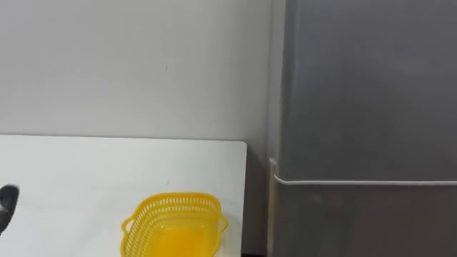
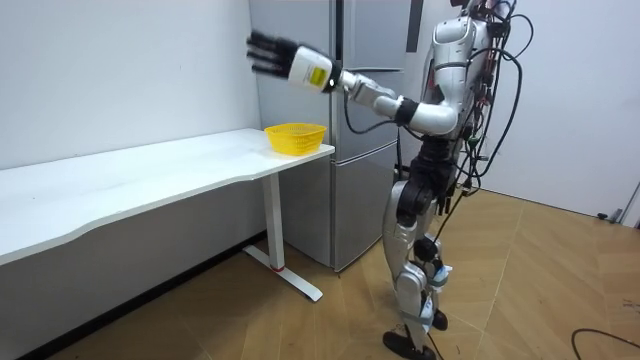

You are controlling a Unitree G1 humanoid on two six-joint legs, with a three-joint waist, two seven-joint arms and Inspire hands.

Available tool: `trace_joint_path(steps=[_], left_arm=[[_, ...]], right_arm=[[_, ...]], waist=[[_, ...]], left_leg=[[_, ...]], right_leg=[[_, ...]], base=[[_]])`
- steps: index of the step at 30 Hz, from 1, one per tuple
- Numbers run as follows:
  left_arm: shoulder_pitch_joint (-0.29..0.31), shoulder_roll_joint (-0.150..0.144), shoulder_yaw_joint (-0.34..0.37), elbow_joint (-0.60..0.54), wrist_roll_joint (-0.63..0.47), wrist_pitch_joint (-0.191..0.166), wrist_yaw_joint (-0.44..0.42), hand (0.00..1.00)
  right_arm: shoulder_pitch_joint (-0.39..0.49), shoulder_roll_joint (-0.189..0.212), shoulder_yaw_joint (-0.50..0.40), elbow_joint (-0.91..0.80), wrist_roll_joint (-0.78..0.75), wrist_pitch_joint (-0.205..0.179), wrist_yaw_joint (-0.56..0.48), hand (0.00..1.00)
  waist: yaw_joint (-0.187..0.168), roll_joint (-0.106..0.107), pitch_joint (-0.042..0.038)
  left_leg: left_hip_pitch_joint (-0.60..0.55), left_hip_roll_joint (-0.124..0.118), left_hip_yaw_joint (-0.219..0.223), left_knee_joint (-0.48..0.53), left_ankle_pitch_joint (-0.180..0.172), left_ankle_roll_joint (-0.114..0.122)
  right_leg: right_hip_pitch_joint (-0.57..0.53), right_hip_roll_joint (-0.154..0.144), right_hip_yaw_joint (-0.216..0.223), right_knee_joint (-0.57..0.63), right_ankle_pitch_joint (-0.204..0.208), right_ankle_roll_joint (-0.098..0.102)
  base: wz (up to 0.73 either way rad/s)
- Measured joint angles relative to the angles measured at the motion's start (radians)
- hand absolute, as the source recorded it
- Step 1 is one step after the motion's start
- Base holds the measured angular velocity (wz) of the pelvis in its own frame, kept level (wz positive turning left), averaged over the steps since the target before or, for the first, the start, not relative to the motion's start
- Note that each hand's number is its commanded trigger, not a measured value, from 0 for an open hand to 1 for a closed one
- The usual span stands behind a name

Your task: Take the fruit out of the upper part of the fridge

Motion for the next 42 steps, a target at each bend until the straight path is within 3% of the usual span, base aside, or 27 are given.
trace_joint_path(steps=[4,9,18,23,27,31,42], left_arm=[[-0.009,0.012,-0.059,-0.031,-0.001,0.009,-0.112,0.0],[-0.024,0.012,-0.112,-0.046,-0.011,0.052,-0.272,0.0],[-0.055,0.012,-0.196,-0.045,-0.02,0.097,-0.47,0.0],[-0.068,0.013,-0.249,-0.045,-0.024,0.126,-0.56,0.0],[-0.068,0.015,-0.276,-0.045,-0.024,0.148,-0.636,0.0],[-0.068,0.02,-0.279,-0.045,-0.03,0.165,-0.682,0.0],[-0.069,0.02,-0.28,-0.044,-0.051,0.189,-0.733,0.0]], right_arm=[[-0.008,0.001,0.001,0.0,0.0,-0.002,0.007,0.0],[-0.019,0.0,0.0,0.012,0.002,0.0,0.01,0.0],[-0.028,0.0,0.001,0.052,-0.001,0.002,0.022,0.0],[-0.053,-0.001,0.003,0.078,0.002,0.017,0.027,0.0],[-0.064,-0.005,0.027,0.088,0.004,0.024,0.03,0.0],[-0.073,-0.012,0.037,0.095,0.004,0.024,0.02,0.0],[-0.08,-0.018,0.039,0.102,0.005,0.025,-0.016,0.0]], waist=[[-0.022,0.0,-0.0027],[-0.049,0.0,-0.0018],[-0.1,-0.002,-0.0008],[-0.115,0.011,0.0003],[-0.126,0.019,-0.0034],[-0.131,0.027,-0.0064],[-0.136,0.018,0.0009]], left_leg=[[0.005,-0.001,0.006,0.0,0.0,0.0],[0.005,0.0,0.009,-0.001,0.0,0.0],[0.015,0.007,0.033,-0.002,0.0,0.0],[0.012,0.014,0.056,-0.007,0.0,0.0],[0.017,0.016,0.062,-0.007,0.0,0.0],[0.02,0.017,0.063,-0.007,0.0,0.0],[0.025,0.022,0.075,-0.008,0.0,-0.001]], right_leg=[[0.003,0.0,0.004,0.0,0.0,0.0],[0.0,0.005,0.015,-0.001,0.0,0.0],[0.006,0.004,0.035,0.001,0.001,-0.001],[0.001,0.008,0.051,0.001,0.008,-0.003],[-0.007,0.011,0.059,0.001,0.009,-0.004],[-0.007,0.014,0.061,0.003,0.009,-0.005],[-0.005,0.017,0.069,0.002,0.011,-0.008]], base=[[-0.06],[-0.07],[-0.06],[-0.1],[-0.03],[0.0],[-0.02]])
